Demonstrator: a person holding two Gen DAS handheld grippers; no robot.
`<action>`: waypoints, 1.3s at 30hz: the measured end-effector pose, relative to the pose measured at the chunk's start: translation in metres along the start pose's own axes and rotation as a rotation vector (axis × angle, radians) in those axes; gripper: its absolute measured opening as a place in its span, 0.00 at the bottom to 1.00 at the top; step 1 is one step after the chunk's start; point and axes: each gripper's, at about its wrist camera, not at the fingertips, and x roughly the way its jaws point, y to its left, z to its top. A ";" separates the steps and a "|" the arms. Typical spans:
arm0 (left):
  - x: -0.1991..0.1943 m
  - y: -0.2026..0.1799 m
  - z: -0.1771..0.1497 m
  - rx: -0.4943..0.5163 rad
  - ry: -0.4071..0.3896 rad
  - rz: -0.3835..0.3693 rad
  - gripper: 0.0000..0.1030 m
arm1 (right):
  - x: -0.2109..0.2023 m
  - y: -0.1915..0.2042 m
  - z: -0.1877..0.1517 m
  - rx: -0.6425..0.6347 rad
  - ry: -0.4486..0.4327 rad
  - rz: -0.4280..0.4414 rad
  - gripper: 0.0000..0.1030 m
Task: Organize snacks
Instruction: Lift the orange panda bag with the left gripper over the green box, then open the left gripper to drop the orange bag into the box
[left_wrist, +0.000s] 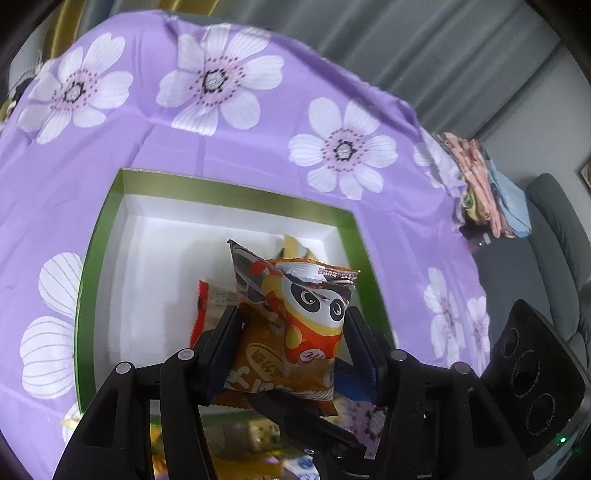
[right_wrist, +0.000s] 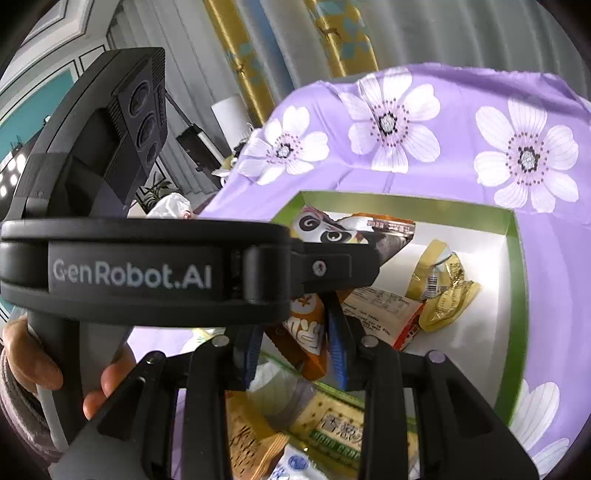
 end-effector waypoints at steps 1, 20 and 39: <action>0.003 0.002 0.001 -0.005 0.004 0.002 0.55 | 0.004 -0.001 0.001 0.006 0.008 -0.002 0.32; 0.024 0.023 -0.002 -0.067 0.040 0.039 0.73 | 0.015 -0.015 -0.001 0.081 0.052 -0.101 0.58; -0.061 0.032 -0.022 -0.090 -0.117 0.082 0.82 | -0.096 -0.034 -0.030 0.212 -0.101 -0.153 0.77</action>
